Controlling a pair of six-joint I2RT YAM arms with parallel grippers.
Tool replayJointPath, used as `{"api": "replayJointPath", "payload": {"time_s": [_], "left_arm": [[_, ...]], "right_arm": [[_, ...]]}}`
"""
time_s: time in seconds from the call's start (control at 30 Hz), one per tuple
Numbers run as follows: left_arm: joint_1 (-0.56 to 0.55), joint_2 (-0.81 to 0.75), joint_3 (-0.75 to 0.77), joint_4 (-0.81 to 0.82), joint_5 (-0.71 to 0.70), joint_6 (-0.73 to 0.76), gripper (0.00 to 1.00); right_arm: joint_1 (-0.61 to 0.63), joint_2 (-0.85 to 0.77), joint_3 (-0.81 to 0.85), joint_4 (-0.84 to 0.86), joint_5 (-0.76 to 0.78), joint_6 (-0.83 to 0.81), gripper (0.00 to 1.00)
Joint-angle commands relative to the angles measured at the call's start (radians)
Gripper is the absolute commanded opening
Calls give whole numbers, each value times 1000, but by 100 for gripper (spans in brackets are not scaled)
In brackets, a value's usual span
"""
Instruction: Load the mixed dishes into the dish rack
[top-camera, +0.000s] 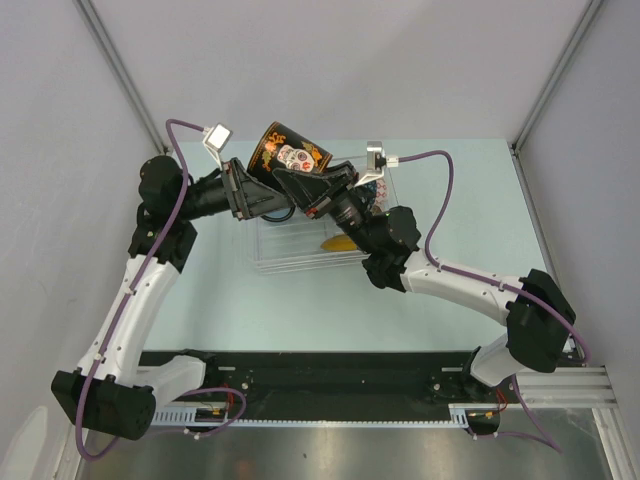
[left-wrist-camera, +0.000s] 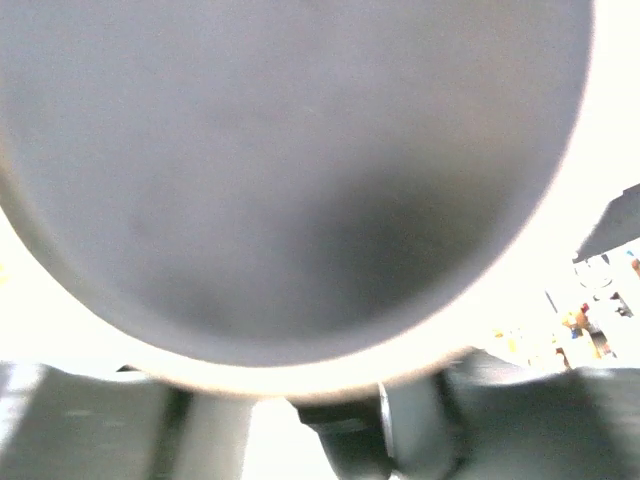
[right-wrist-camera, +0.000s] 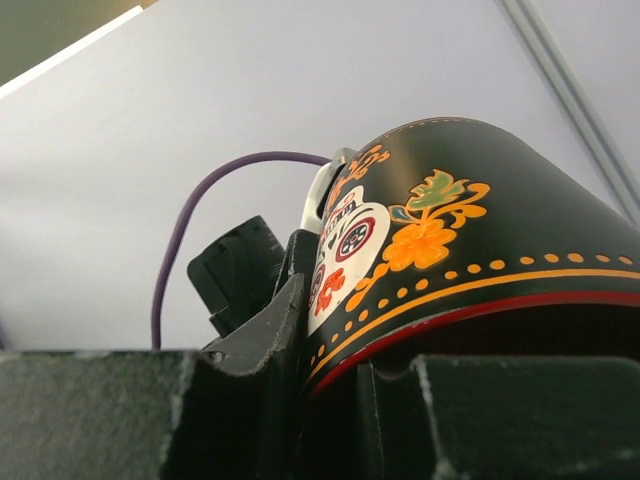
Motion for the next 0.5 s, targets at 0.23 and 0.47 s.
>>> {"api": "replayJointPath", "payload": {"time_s": [0.23,0.47], "left_arm": [[-7,-1,40,90,40,-48,32],[-9,4,27,122,82,-83,13]], "right_arm": [[10,14,35,205,-4,27,0],[4,14,35,206,-10,28,0]]}}
